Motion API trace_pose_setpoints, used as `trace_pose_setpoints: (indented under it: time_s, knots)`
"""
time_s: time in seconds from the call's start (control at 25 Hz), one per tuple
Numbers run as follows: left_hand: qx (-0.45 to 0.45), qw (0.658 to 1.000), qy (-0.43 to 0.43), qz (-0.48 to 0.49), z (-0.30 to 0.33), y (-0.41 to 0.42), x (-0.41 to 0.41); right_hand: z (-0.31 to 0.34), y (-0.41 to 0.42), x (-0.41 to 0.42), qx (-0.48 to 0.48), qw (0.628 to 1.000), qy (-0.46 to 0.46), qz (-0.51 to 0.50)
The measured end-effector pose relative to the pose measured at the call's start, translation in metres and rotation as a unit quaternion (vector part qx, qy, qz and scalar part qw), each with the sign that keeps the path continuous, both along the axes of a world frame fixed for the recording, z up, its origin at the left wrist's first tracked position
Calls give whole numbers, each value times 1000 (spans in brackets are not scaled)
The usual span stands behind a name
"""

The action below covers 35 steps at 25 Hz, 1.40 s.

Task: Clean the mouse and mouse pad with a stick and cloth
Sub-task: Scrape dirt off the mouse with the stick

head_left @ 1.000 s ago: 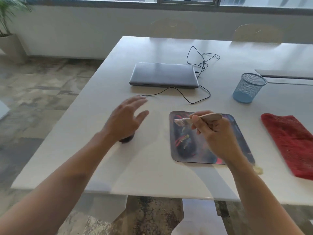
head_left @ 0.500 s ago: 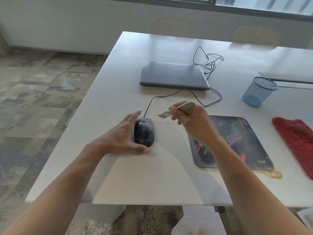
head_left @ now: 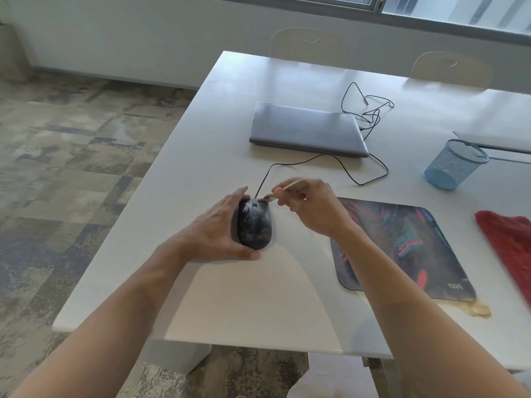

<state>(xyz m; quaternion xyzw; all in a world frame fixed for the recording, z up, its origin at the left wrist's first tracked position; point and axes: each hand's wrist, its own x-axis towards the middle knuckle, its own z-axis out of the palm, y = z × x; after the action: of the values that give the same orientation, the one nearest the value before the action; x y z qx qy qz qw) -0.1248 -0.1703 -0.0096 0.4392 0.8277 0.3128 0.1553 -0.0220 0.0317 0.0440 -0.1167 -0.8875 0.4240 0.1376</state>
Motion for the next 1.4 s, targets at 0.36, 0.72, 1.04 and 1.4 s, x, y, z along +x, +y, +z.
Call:
trace_pose_setpoints:
  time_s: [0.36, 0.72, 1.04, 1.4]
  knots:
    - [8, 1000, 1, 5, 4, 0, 4, 4, -15, 65, 29, 996, 50, 75]
    - [3, 1000, -5, 16, 7, 0, 7, -7, 2, 17, 44, 998, 51, 4]
    - [6, 1000, -10, 11, 6, -1, 6, -8, -15, 61, 71, 993, 85, 45]
    - [7, 1000, -8, 9, 6, -2, 5, 1, -11, 83, 123, 983, 108, 79]
